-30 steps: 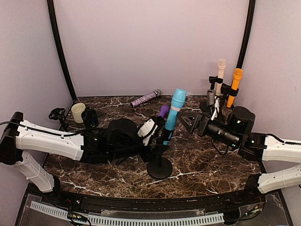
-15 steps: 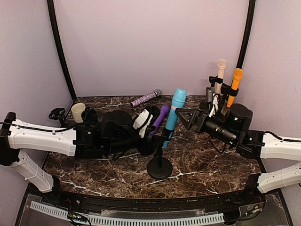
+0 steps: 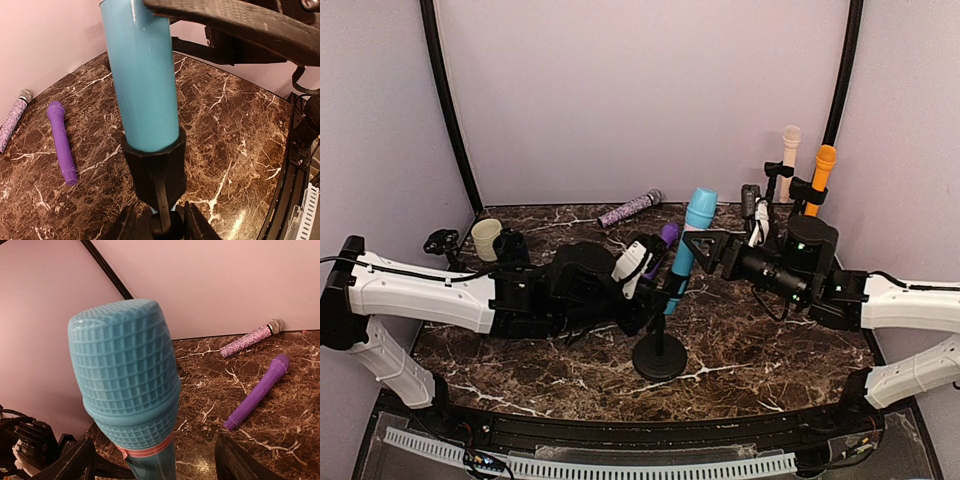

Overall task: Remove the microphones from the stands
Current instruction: Hold the microphone stand at the center of the board.

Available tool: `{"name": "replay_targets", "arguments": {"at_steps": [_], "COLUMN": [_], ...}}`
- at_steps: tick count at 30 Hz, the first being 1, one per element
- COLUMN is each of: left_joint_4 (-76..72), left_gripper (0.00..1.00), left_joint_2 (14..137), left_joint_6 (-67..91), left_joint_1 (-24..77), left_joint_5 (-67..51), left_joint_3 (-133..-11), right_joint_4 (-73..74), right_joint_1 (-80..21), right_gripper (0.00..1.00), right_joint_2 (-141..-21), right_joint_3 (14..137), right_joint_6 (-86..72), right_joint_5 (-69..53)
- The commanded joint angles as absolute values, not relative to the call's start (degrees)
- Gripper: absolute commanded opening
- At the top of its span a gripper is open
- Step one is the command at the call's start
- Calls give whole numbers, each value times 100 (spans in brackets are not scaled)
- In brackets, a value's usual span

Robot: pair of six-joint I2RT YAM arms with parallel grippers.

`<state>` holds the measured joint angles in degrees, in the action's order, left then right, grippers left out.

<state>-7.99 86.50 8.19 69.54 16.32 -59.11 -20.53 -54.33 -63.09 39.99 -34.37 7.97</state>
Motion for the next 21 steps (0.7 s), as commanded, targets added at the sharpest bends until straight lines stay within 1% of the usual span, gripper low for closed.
{"name": "replay_targets", "arguments": {"at_steps": [1, 3, 7, 11, 16, 21], "left_joint_4": [-792, -810, -853, -916, -984, -945], "left_gripper": [30, 27, 21, 21, 21, 20], "left_joint_2": [8614, 8599, 8575, 8555, 8575, 8736], "left_joint_6": [888, 881, 919, 1036, 1085, 1035], "left_joint_1": [6917, 6917, 6917, 6917, 6915, 6917], "left_joint_5": [1670, 1614, 1546, 1513, 1494, 1420], "left_joint_3": [-5805, -5745, -5558, -5328, -5162, -5178], "right_joint_4": [-2240, -2258, -2302, -2311, -2344, -2561], "right_joint_1": [-5394, -5396, -5396, -5396, -5396, -5405], "right_gripper": [77, 73, 70, 66, 59, 56], "right_joint_2": [-6455, -6538, -6627, -6681, -6750, -6813], "right_joint_3": [4281, 4312, 4348, 4385, 4341, 4202], "right_joint_6": [-3357, -3344, -3335, -3317, -3283, -3246], "right_joint_5": [819, 795, 753, 695, 659, 502]}}
